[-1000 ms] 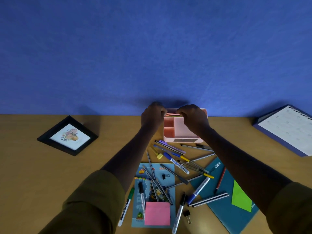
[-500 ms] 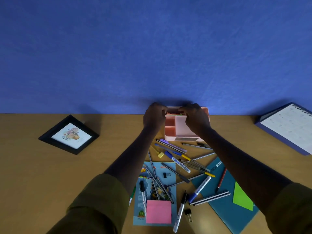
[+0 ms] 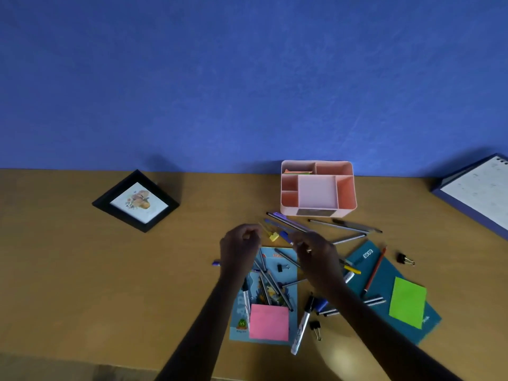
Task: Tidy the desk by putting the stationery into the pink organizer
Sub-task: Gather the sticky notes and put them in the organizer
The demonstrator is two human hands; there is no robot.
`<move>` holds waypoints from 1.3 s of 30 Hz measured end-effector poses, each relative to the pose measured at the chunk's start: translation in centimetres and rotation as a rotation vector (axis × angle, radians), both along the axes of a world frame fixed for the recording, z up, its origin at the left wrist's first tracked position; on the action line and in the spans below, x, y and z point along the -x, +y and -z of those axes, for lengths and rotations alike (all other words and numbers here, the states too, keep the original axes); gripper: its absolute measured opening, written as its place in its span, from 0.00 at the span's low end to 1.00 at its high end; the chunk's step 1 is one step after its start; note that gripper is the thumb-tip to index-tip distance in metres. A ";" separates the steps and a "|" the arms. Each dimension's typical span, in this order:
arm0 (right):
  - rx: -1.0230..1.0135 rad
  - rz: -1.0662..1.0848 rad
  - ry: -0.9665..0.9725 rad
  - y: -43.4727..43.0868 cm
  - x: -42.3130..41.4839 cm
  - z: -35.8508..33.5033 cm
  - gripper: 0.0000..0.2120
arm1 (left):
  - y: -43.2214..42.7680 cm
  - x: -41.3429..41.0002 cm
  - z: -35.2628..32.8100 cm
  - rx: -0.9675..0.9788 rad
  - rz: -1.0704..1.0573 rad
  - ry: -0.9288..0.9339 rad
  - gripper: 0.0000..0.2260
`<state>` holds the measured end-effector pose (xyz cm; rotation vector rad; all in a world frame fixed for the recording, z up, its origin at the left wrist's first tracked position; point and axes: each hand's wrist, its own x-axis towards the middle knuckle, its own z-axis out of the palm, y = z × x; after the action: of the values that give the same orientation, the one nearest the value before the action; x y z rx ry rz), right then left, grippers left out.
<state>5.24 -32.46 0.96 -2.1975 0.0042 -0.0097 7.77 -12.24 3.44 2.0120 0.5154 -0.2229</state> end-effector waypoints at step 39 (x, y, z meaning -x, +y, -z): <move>0.240 -0.385 0.224 3.6 14.9 1.2 0.06 | 0.7 19.6 1.3 0.289 -0.364 0.490 0.19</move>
<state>-9.69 -28.87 -0.21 -2.3927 -0.3080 0.4723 -11.81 -11.55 2.12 1.5438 1.0799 -0.5376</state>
